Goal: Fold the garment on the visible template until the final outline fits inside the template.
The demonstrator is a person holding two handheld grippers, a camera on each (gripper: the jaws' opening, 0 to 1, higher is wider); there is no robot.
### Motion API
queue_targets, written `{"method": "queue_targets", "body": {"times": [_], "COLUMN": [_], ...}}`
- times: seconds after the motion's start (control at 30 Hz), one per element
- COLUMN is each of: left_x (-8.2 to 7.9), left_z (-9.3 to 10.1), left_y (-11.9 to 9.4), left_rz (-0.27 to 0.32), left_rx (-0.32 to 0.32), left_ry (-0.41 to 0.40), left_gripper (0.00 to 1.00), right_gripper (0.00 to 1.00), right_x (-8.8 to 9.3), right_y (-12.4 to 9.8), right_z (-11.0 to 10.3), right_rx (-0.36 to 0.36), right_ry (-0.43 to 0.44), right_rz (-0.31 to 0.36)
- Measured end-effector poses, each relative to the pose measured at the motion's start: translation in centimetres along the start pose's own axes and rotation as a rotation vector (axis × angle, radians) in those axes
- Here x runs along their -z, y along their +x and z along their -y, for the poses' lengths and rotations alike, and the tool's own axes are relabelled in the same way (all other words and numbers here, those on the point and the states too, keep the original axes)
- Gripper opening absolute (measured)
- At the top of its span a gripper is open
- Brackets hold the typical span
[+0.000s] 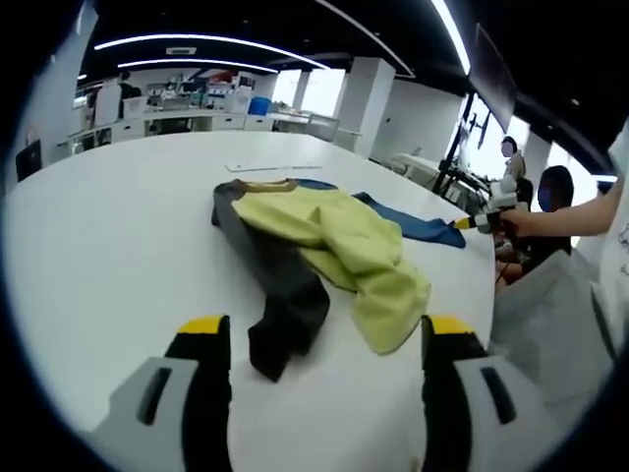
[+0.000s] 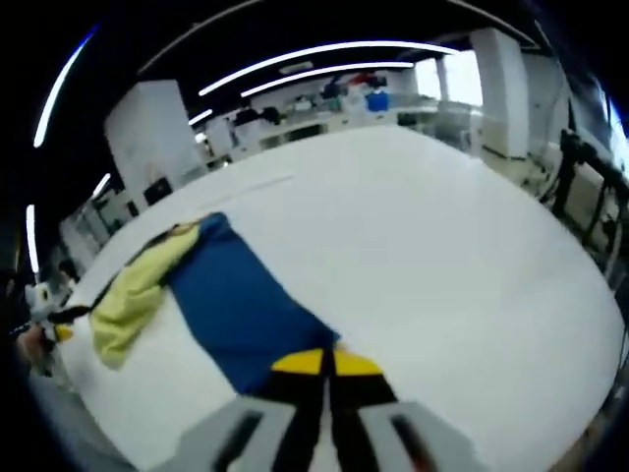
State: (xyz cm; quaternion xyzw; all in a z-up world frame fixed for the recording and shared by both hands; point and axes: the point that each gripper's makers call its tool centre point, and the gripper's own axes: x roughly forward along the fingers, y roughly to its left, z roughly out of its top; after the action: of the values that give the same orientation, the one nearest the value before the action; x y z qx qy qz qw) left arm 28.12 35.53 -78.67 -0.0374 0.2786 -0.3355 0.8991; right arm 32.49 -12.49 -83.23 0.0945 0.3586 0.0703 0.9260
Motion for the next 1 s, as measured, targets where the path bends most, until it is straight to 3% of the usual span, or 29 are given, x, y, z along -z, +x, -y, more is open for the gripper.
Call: {"method": "queue_targets", "body": {"times": [0.1, 0.37, 0.53, 0.7, 0.77, 0.83, 0.97, 1.0], "left_x": [0.1, 0.0, 0.1, 0.1, 0.1, 0.1, 0.1, 0.1], "left_z": [0.0, -0.2, -0.8, -1.2, -1.3, -1.6, -2.4, -2.5], "left_y": [0.1, 0.2, 0.1, 0.0, -0.1, -0.2, -0.4, -0.5], "left_rz": [-0.003, 0.0, -0.009, -0.007, -0.008, -0.007, -0.008, -0.009], "left_rx": [-0.001, -0.007, -0.015, -0.029, -0.037, -0.044, -0.058, -0.06], "left_ry": [0.0, -0.006, -0.008, -0.016, -0.019, -0.025, -0.035, -0.038], "left_gripper": [0.76, 0.76, 0.76, 0.76, 0.76, 0.76, 0.76, 0.76], "right_gripper": [0.0, 0.0, 0.0, 0.0, 0.0, 0.0, 0.0, 0.0], "right_x": [-0.3, -2.8, -5.6, -6.9, -7.9, -8.1, -8.3, -8.0], "right_y": [-1.1, -0.4, 0.3, 0.3, 1.5, 1.4, 2.9, 2.6], "right_z": [-1.1, 2.1, 4.9, 5.7, 7.6, 7.1, 9.2, 8.5], "right_rx": [0.01, 0.058, 0.096, 0.134, 0.141, 0.149, 0.178, 0.181], "right_ry": [-0.006, -0.066, -0.033, -0.058, -0.059, -0.062, -0.119, -0.125], "right_rz": [0.007, 0.003, 0.027, 0.014, 0.01, 0.003, -0.049, -0.055]}}
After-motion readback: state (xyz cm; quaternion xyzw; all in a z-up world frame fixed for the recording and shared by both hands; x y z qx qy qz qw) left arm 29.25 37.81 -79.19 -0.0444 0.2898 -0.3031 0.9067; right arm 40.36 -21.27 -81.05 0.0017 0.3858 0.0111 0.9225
